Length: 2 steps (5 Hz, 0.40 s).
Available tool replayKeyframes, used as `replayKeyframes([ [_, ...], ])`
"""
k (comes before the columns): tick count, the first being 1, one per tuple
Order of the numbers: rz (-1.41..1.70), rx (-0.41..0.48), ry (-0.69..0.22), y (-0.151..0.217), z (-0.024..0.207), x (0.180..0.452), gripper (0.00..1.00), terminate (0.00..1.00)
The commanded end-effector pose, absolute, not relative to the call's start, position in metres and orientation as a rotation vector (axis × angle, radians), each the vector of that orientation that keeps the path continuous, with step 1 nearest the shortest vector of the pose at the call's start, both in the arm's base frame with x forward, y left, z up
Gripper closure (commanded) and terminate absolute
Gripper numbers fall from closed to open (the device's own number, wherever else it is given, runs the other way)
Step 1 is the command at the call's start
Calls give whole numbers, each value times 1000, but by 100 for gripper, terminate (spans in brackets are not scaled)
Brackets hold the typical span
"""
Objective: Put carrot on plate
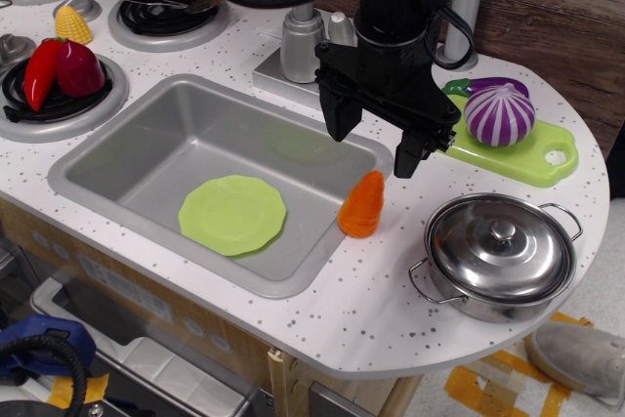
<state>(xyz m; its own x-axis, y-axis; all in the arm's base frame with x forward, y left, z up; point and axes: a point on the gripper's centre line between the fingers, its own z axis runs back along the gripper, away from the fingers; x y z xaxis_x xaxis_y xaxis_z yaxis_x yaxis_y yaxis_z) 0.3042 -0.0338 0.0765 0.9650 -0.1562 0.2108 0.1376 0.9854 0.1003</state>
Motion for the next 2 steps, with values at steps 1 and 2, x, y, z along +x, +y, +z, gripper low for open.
replayKeyframes([
  [1, -149, 85, -220, -34, 77, 304, 0, 0],
  [2, -126, 55, -234, -32, 63, 305, 0, 0],
])
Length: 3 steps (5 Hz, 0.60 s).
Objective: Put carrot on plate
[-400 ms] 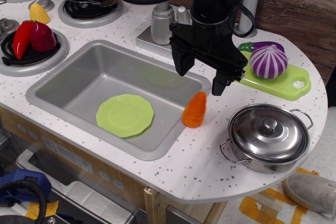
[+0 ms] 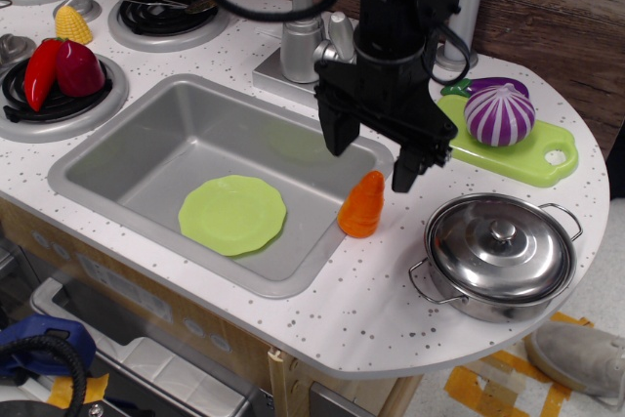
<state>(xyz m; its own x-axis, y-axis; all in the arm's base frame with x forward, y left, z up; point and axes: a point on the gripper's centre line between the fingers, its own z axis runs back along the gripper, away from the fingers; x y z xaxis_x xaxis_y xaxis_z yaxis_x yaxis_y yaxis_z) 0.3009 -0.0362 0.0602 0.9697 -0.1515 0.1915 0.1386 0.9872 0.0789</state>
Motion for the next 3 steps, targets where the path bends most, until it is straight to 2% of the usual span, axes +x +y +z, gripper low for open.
replayKeyframes([
  [1, -113, 30, -240, -29, 53, 306, 0, 0],
  [2, -112, 34, -254, -26, 44, 308, 0, 0],
  [3, -97, 30, -259, -25, 39, 309, 100, 0],
])
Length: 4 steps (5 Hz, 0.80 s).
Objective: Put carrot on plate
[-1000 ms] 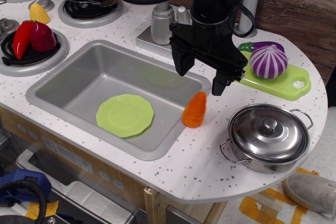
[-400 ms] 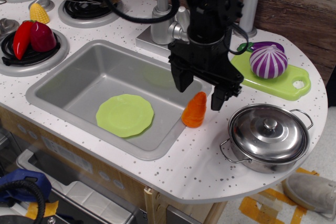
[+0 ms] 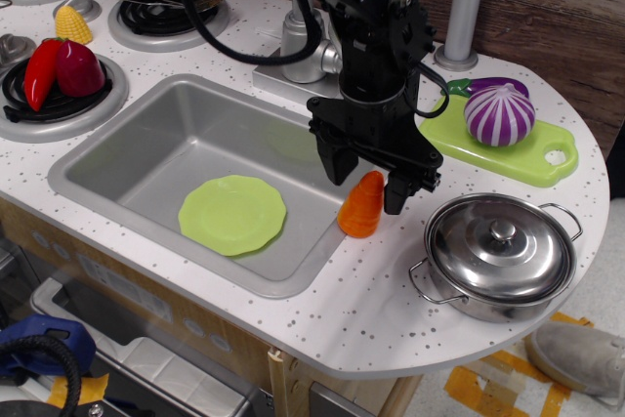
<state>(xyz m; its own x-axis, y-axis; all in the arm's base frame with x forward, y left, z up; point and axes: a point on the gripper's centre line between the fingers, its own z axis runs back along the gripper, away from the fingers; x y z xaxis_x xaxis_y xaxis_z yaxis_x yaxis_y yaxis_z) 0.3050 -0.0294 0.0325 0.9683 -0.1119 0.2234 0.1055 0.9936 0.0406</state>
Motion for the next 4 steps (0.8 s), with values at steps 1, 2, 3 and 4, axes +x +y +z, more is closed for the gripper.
replayKeyframes([
  [1, -94, 26, -256, -27, 37, 310, 100, 0],
  [2, -85, 40, -260, -27, 38, 307, 100, 0],
  [3, -111, 115, -245, -8, 54, 306, 100, 0],
  [4, -159, 182, -216, 21, 71, 301, 100, 0],
])
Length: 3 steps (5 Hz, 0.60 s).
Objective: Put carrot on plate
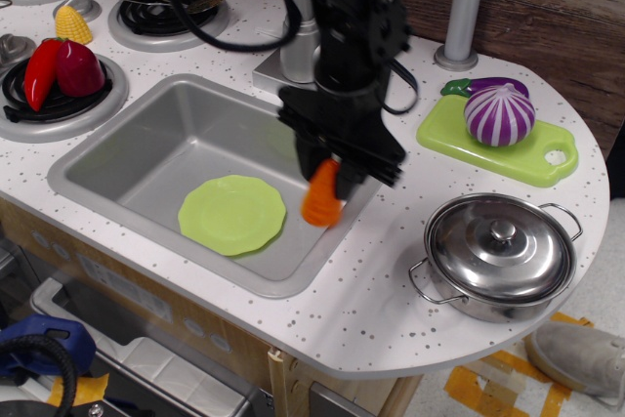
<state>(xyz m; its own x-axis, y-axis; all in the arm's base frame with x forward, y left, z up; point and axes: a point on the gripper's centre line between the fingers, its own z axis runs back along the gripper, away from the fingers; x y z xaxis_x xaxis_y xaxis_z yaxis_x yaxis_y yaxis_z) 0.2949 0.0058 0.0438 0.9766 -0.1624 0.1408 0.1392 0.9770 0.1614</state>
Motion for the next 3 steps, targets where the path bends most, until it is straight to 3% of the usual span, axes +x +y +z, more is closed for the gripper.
replayKeyframes([
  [1, -193, 229, -215, 48, 73, 296, 100, 0],
  [2, -217, 254, -229, 74, 61, 293, 100, 0],
  [3, -244, 215, -269, 96, 35, 291, 100, 0],
])
